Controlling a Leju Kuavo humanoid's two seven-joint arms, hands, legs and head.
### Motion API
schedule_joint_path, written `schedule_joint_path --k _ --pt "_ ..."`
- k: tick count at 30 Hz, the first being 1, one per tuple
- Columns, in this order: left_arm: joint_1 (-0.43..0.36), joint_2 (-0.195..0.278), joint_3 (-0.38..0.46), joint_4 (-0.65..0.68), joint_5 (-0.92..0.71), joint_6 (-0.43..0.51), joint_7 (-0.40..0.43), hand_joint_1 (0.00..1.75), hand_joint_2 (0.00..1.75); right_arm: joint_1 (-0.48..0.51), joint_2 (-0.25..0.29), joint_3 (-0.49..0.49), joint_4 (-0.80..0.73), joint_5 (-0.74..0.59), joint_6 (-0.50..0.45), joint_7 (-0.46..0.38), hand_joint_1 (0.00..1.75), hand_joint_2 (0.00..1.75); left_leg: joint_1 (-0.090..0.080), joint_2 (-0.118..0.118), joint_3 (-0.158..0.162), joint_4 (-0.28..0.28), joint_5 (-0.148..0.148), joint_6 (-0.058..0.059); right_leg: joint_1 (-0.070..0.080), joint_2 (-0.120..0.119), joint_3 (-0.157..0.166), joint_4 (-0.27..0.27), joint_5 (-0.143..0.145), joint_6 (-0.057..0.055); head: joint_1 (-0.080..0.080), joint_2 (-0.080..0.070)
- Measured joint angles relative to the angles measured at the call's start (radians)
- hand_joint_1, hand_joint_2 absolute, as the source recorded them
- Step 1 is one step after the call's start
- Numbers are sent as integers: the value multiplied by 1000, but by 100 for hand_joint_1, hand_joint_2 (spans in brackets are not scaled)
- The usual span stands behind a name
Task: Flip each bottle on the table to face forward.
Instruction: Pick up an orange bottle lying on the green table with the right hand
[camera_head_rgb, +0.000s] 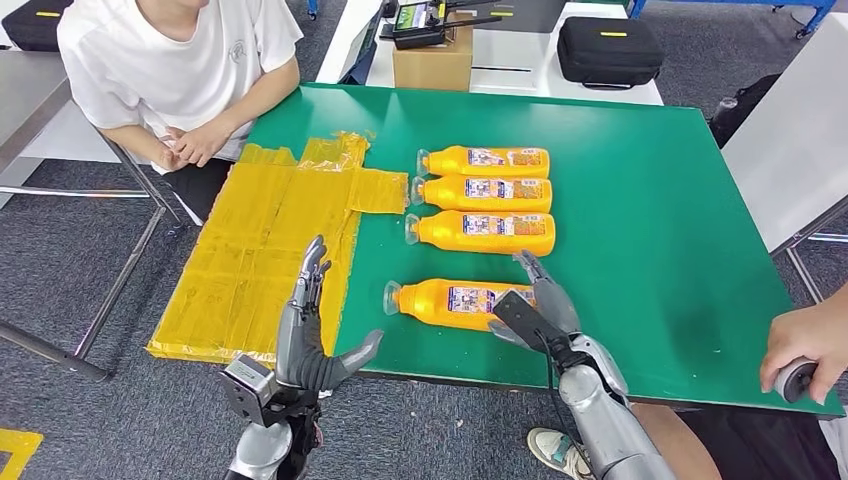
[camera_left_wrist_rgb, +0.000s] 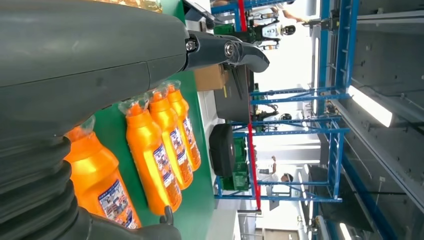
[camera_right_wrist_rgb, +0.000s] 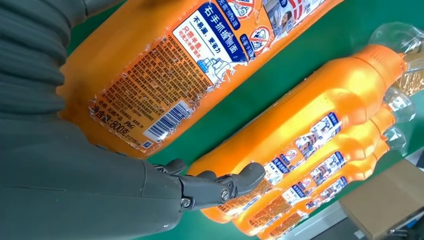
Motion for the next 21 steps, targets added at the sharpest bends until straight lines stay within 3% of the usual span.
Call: schedule_joint_path --k 12,18,19,21 --pt "-3 0 -6 7 -16 7 11 0 175 -63 32 28 111 -9 24 -6 0 175 0 1 1 0 0 0 0 0 0 0 0 0 0 0" --pt "-4 0 -10 10 -9 5 24 0 175 -131 44 88 201 78 36 71 1 175 0 1 1 0 0 0 0 0 0 0 0 0 0 0" --pt "-4 1 -10 10 -5 1 27 0 175 -146 44 101 216 96 44 88 10 175 0 1 1 0 0 0 0 0 1 0 0 0 0 0" --pt "-4 1 -10 10 -1 -2 29 0 175 -179 43 132 252 125 75 118 78 175 0 1 2 0 0 0 0 0 1 0 0 0 0 0"
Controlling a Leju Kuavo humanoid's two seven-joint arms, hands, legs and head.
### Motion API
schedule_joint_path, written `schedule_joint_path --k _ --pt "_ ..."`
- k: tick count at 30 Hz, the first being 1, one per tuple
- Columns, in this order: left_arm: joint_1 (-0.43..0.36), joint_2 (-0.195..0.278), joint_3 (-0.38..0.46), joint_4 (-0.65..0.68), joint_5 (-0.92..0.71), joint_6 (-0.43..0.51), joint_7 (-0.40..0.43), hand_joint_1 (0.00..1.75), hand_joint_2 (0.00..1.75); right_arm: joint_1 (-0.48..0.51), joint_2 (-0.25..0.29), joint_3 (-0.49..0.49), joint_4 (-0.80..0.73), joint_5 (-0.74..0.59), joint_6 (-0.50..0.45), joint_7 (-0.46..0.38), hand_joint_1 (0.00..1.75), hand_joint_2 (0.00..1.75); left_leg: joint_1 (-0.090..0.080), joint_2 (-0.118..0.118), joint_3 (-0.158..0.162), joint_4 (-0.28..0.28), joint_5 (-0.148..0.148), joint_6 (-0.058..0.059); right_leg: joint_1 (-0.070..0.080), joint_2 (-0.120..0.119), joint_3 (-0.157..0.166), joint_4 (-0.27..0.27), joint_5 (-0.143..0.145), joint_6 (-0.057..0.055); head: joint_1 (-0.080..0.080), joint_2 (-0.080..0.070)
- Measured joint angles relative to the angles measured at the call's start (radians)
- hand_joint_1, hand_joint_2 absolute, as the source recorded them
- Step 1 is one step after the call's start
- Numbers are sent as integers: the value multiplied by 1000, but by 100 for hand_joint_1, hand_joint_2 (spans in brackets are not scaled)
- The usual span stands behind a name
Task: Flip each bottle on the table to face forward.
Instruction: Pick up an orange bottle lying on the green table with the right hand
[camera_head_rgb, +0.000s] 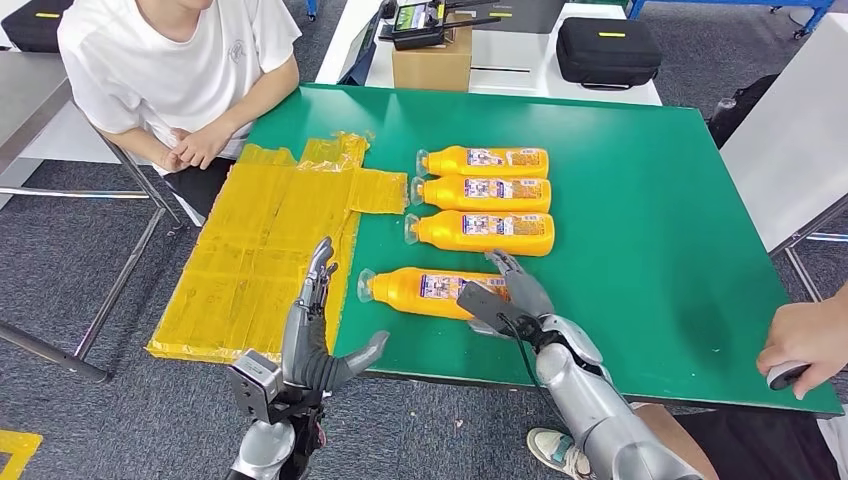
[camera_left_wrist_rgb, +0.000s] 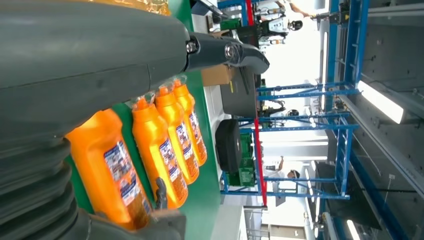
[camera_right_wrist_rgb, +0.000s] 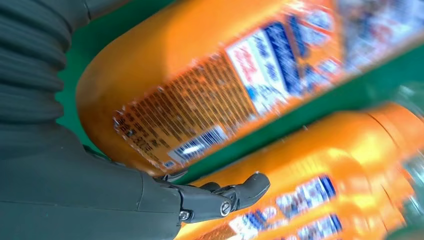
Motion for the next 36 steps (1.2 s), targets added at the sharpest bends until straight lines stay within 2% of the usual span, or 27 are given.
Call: schedule_joint_path --k 1,2,3,8,13,19,23,31,36 --pt "0 0 0 1 2 0 0 0 175 -17 -1 15 19 10 21 11 113 175 0 0 0 0 0 0 0 0 0 0 0 0 0 0" --pt "-1 0 0 3 4 0 1 0 175 -34 -1 30 37 17 42 18 141 175 0 0 1 0 0 0 0 0 0 0 0 0 0 0" --pt "-1 0 0 5 6 0 0 0 175 -50 -2 43 54 20 63 22 146 175 0 0 1 0 0 0 0 0 1 0 0 0 0 0" --pt "-6 0 0 19 10 5 -4 0 175 -108 -5 98 118 41 108 37 149 175 0 1 4 0 0 0 0 1 3 0 0 0 0 0" --pt "-8 0 1 24 10 11 -5 0 175 -134 -6 128 149 51 111 48 169 175 0 1 4 0 0 0 0 1 3 0 0 0 0 0" --pt "-8 0 3 25 10 23 -5 0 175 -166 -7 178 175 91 139 83 175 175 0 1 7 0 0 0 0 1 5 0 0 0 0 0" --pt "-8 0 4 25 9 32 -8 0 175 -161 -8 181 180 42 109 36 175 175 0 0 7 0 0 0 0 1 6 0 0 0 0 0" --pt "8 4 3 14 8 40 -12 0 175 -65 -9 115 133 -131 -50 -132 175 175 0 0 5 0 0 0 0 1 5 0 0 0 0 0" --pt "26 9 4 -4 9 42 -12 0 175 -1 -9 69 70 -174 -91 -167 175 175 0 0 3 0 0 0 0 1 3 0 0 0 0 0"
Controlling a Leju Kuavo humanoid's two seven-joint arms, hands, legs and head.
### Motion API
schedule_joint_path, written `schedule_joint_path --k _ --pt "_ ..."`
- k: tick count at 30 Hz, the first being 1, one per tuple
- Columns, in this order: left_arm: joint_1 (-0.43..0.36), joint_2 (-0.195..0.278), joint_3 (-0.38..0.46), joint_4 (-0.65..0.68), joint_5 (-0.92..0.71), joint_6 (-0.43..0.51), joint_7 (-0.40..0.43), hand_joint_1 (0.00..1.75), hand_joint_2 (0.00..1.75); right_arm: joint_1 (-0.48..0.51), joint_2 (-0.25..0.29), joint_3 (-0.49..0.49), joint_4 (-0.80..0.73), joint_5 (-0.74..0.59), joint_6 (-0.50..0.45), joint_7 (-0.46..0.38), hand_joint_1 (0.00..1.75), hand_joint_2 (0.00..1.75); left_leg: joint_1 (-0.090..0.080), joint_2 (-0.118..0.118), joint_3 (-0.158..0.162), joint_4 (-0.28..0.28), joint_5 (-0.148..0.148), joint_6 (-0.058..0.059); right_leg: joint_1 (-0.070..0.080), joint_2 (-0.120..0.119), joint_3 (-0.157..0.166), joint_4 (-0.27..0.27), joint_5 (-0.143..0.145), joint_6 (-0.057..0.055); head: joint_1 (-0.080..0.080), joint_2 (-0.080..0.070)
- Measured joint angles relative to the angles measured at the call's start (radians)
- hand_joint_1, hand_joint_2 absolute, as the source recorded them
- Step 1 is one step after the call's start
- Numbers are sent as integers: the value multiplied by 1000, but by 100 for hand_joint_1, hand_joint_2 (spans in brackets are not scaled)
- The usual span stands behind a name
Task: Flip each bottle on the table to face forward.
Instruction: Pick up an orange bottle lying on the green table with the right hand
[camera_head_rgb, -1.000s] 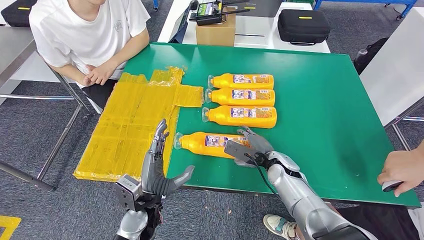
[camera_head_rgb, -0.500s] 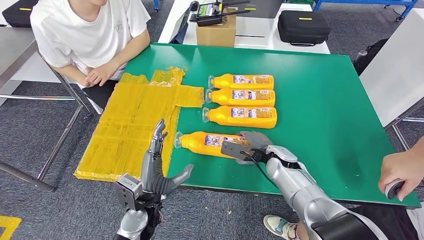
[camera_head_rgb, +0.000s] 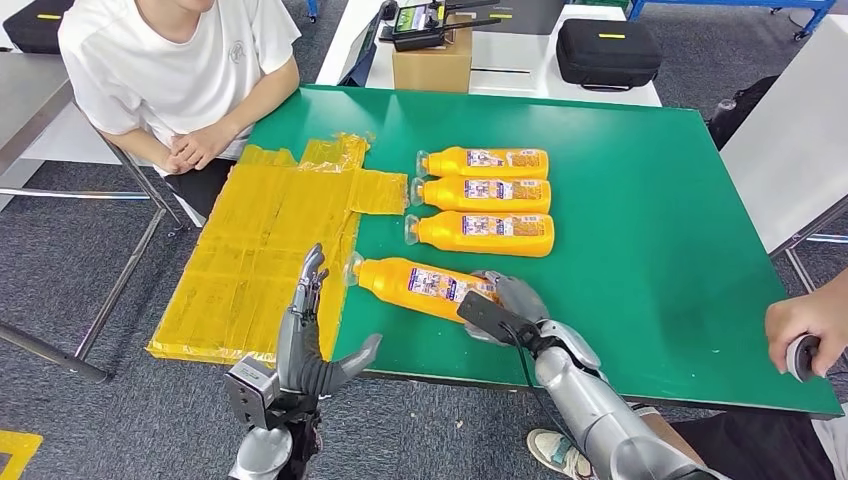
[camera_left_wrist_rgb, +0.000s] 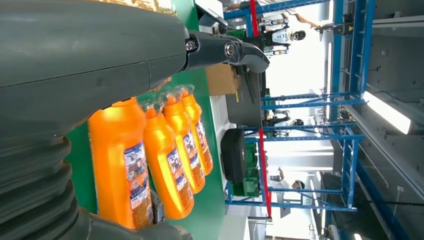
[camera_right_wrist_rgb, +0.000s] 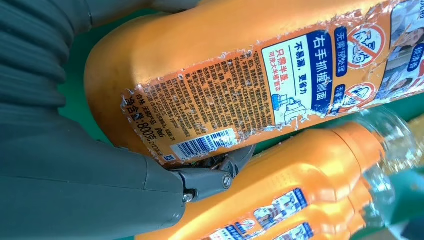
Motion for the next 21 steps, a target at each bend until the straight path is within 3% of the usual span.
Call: schedule_joint_path --k 13,21 --pt "53 8 15 -46 36 17 -8 0 175 210 7 -143 -290 -209 2 -134 175 175 0 -1 -4 0 0 0 0 -1 -3 0 0 0 0 0" --pt "78 8 28 -61 57 21 -11 0 175 302 25 -200 -445 -258 2 -152 175 175 0 -1 -4 0 0 0 0 -1 -3 0 0 0 0 0"
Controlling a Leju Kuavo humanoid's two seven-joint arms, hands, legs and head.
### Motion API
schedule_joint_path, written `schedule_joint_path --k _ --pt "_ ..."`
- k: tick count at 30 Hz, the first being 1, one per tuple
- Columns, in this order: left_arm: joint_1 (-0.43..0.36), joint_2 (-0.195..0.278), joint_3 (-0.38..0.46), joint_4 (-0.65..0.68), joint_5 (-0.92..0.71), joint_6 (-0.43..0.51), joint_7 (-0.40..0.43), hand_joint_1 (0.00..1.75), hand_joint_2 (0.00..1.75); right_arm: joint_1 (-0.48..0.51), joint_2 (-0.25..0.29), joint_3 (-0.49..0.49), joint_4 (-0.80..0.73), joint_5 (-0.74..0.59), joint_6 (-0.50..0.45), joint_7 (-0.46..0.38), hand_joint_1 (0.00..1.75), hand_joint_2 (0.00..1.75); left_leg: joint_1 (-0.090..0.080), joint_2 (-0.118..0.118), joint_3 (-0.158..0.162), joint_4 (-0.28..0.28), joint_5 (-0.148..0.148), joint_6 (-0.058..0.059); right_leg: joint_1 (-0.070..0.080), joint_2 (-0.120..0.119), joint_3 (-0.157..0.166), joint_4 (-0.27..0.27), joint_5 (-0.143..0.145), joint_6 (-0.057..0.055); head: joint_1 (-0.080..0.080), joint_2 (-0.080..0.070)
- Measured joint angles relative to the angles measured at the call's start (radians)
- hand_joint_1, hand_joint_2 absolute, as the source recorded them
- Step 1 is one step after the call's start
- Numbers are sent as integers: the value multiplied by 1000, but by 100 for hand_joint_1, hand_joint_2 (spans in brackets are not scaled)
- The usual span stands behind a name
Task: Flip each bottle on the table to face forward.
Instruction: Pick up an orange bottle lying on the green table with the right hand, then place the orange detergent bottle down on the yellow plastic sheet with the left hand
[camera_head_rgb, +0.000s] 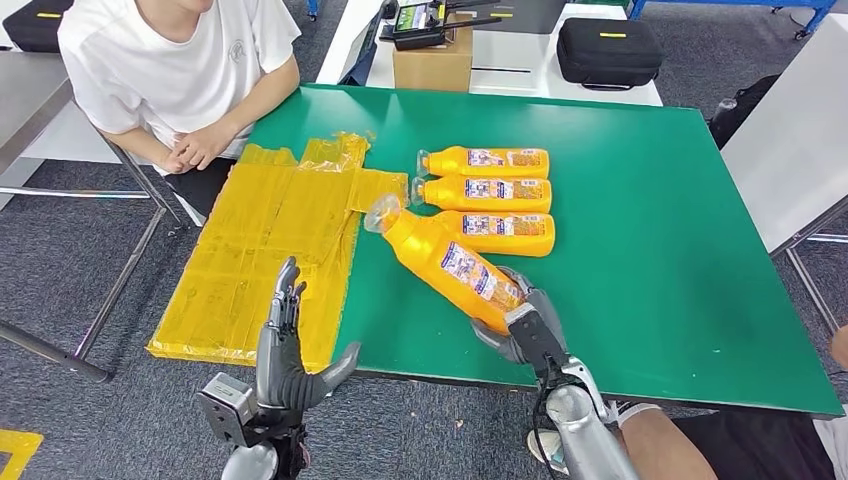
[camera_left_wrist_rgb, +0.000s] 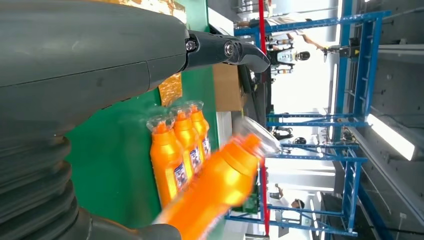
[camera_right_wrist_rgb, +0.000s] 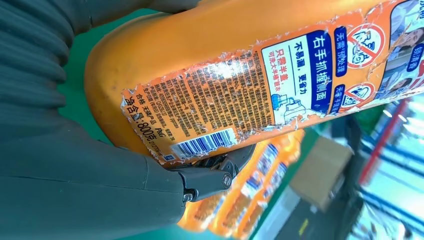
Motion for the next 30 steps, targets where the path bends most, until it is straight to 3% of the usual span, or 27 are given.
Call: schedule_joint_path --k 3,8,14,20,25,28,30 --pt "21 -1 8 -7 103 -63 28 0 175 76 28 -20 -105 -80 18 -26 175 175 0 0 0 0 0 0 0 0 0 0 0 0 0 0" --pt "52 -2 21 -4 417 -368 117 0 175 230 79 -3 -314 -238 131 -97 175 175 0 0 -2 0 -1 -1 0 0 -2 0 -1 -1 0 0" --pt "35 2 -26 29 476 -595 109 0 175 292 68 121 -393 -249 310 -138 175 175 0 0 -2 -1 -2 -1 0 0 -3 0 -2 -1 0 0" --pt "5 10 -75 63 442 -638 90 0 175 279 43 213 -357 -203 377 -152 175 175 0 0 -2 -1 0 0 0 0 -2 0 -1 -1 0 0" --pt "-14 10 -112 73 363 -607 60 0 175 254 37 256 -287 -182 388 -155 175 175 0 0 -2 0 0 0 0 0 -2 0 0 -1 0 0" --pt "-19 10 -129 74 297 -554 27 0 175 242 36 269 -258 -180 387 -153 175 175 0 0 -2 0 0 0 0 0 -2 0 0 -1 0 0" --pt "-19 10 -140 55 192 -468 -6 0 175 234 36 273 -244 -182 386 -142 175 175 0 0 -2 0 0 0 0 0 -3 0 -1 -1 0 0"
